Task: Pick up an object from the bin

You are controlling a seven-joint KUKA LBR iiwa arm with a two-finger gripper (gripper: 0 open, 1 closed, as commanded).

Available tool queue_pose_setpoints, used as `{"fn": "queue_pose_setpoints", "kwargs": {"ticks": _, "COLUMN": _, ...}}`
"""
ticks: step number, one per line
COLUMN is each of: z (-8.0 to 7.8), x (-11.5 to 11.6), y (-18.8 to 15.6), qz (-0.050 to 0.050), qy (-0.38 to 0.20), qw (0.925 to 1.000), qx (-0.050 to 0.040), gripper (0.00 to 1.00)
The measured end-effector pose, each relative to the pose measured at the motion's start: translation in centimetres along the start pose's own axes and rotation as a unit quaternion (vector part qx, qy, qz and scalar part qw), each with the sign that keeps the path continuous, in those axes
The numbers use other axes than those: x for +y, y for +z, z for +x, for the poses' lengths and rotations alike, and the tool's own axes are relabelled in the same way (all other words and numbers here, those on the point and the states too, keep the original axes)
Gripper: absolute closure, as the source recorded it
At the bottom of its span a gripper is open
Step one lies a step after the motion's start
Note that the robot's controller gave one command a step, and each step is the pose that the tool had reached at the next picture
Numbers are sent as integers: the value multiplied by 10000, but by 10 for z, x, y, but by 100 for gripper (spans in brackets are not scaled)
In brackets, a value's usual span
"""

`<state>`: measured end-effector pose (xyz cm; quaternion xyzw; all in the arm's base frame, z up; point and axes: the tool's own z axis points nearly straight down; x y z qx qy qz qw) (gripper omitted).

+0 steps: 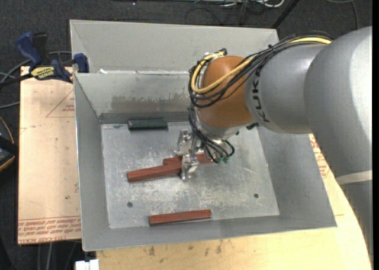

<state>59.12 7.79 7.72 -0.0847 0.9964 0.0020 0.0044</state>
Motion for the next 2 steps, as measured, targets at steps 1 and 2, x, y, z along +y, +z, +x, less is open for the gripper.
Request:
{"fn": "queue_pose_setpoints", "kwargs": {"ticks": 1, "z": 0, "x": 0, "y": 0, "qz": 0, "qy": -1, "qw": 10000, "qx": 0, "gripper": 100}}
{"fn": "queue_pose_setpoints", "kwargs": {"ticks": 2, "z": -4, "x": -18, "y": -172, "qz": 18, "qy": -120, "qw": 9999, "qx": -13, "gripper": 100}}
